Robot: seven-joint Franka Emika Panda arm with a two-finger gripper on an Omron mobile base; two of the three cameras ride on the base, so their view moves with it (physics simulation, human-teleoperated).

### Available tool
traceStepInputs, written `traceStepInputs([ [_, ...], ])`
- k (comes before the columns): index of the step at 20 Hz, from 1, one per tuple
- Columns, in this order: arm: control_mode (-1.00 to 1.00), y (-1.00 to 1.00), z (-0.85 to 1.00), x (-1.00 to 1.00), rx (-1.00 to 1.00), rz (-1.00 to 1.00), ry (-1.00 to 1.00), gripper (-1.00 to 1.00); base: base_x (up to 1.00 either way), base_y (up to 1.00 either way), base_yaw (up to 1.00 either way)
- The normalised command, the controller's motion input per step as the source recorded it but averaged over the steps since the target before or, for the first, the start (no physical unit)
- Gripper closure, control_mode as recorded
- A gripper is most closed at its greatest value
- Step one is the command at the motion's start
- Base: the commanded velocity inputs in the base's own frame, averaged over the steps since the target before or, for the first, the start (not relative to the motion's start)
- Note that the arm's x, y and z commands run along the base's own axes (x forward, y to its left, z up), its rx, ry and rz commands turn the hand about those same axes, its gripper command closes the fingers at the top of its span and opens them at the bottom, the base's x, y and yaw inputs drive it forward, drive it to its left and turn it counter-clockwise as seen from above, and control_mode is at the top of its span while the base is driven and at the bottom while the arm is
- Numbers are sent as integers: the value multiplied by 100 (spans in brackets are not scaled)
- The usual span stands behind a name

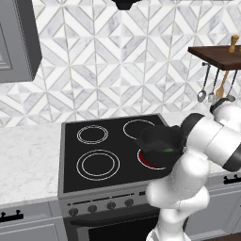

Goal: Put the broccoli and lemon in the pot. Retrieve the spatula and lightly stir the vegetables in the pot.

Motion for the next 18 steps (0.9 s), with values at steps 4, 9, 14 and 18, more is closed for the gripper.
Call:
traceStepInputs([
  [4, -100, 71, 100, -28, 3, -1, 15, 100, 0, 0, 0],
  [9, -100, 87, 47, -4, 1, -1, 13, 100, 0, 0, 0],
  [14, -100, 54, 23, 29, 0, -1, 28, 100, 0, 0, 0],
  [18, -100, 28, 0, 31, -2, 0, 21, 100, 0, 0, 0],
])
